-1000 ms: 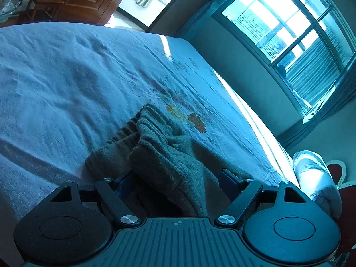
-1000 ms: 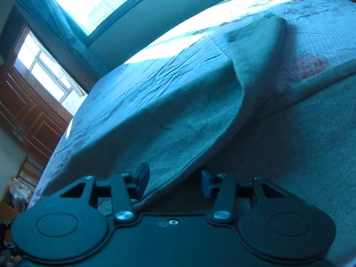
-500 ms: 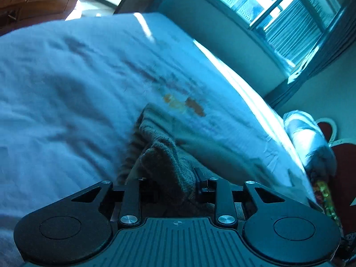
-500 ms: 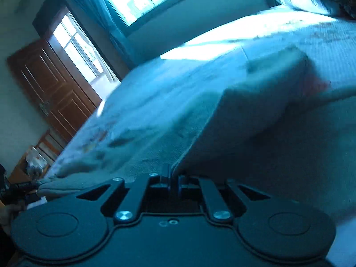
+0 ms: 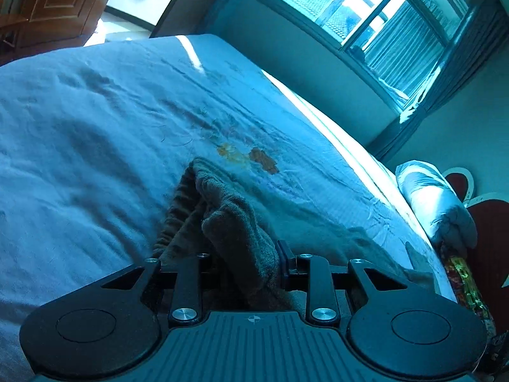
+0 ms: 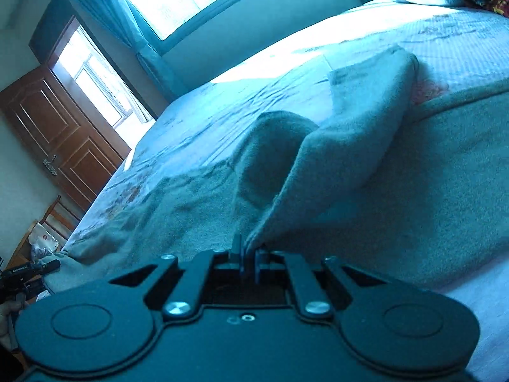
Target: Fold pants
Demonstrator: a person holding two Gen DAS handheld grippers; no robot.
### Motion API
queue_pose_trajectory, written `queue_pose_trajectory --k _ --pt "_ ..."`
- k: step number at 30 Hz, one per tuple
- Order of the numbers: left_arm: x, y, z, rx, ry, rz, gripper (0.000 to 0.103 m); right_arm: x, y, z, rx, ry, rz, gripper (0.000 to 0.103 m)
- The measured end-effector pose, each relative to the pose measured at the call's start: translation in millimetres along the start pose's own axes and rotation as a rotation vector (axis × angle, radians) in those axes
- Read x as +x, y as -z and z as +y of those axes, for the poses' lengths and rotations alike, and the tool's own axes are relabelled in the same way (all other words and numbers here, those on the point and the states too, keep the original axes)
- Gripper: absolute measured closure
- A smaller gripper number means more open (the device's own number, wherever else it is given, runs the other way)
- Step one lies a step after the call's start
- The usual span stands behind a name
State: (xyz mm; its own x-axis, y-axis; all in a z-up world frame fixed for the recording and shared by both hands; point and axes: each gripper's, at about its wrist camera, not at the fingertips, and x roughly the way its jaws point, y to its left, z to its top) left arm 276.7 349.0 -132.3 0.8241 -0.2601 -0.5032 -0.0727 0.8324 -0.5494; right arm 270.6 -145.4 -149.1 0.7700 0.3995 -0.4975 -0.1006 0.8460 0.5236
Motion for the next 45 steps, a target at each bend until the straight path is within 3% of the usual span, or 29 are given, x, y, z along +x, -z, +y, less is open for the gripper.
queue_pose_trajectory --k 1,2,3,5,9,13,14,16,17,18,19,20,21,23,25,27,32,39,45 --pt "3.3 0.2 0.2 0.017 -0.017 0.008 0.074 2.6 1.6 -1.4 -0.003 0.003 0.002 0.103" --pt "15.7 3.2 6.5 0.02 -0.111 0.075 0.074 9.7 5.3 -5.4 0.004 0.02 0.037 0.103" --pt "26.1 8.2 15.4 0.006 -0.14 0.122 0.074 17.6 9.8 -9.8 0.02 0.04 0.076 0.103" --pt "22.8 12.7 28.1 -0.065 -0.087 0.083 0.074 18.1 13.8 -11.4 0.042 0.036 0.066 0.103" --pt "19.2 11.0 18.0 -0.025 -0.085 0.059 0.074 18.9 10.2 -7.8 0.026 0.043 0.068 0.103" --pt "6.5 -2.8 5.9 -0.013 0.013 -0.033 0.074 -4.7 -1.7 4.4 -0.014 0.0 -0.035 0.103" --pt "8.0 -4.4 0.8 0.034 -0.016 -0.026 0.074 -8.3 -3.1 5.6 -0.025 -0.003 -0.042 0.103" --pt "25.5 -2.9 2.9 0.093 -0.151 0.093 0.074 4.8 4.4 2.6 -0.04 0.052 0.034 0.103" --pt "28.1 -0.3 4.9 0.101 -0.152 0.103 0.074 16.2 11.1 -1.0 -0.041 0.089 0.102 0.103" --pt "24.3 1.5 5.4 0.104 -0.139 0.082 0.073 17.1 15.7 -3.0 -0.047 0.084 0.092 0.103" --pt "21.3 1.7 4.1 0.107 -0.147 0.075 0.069 16.8 16.6 -2.9 -0.054 0.083 0.082 0.103" --pt "17.8 2.3 2.8 0.105 -0.159 0.062 0.057 14.7 14.9 -3.3 -0.041 0.079 0.079 0.103" --pt "12.3 3.1 1.2 0.112 -0.184 0.034 0.05 12.3 13.2 -4.5 -0.018 0.071 0.072 0.097" --pt "0.2 4.4 -2.8 0.122 -0.267 -0.01 0.001 4.6 10.1 -5.7 -0.001 0.074 0.053 0.09" --pt "-12.4 6.1 -7.9 0.133 -0.346 -0.059 0.0 -6.3 7.0 -5.7 -0.012 0.081 0.021 0.086" --pt "-21.6 7.3 -15.4 0.16 -0.422 -0.061 0.0 -21.4 3.3 -7.7 -0.025 0.089 -0.022 0.084" --pt "-28.4 33.5 -68.5 0.293 -0.513 -0.091 0.0 -44.4 -4.1 -9.2 -0.081 0.145 -0.097 0.078" --pt "23.0 89.3 -163.4 0.39 -0.551 -0.026 0.0 -41.9 -29.6 -3.4 -0.171 0.213 -0.132 0.077" --pt "61.4 119.3 -203.8 0.483 -0.57 0.022 0.0 4.1 -65.9 -2.8 -0.234 0.27 -0.096 0.076"
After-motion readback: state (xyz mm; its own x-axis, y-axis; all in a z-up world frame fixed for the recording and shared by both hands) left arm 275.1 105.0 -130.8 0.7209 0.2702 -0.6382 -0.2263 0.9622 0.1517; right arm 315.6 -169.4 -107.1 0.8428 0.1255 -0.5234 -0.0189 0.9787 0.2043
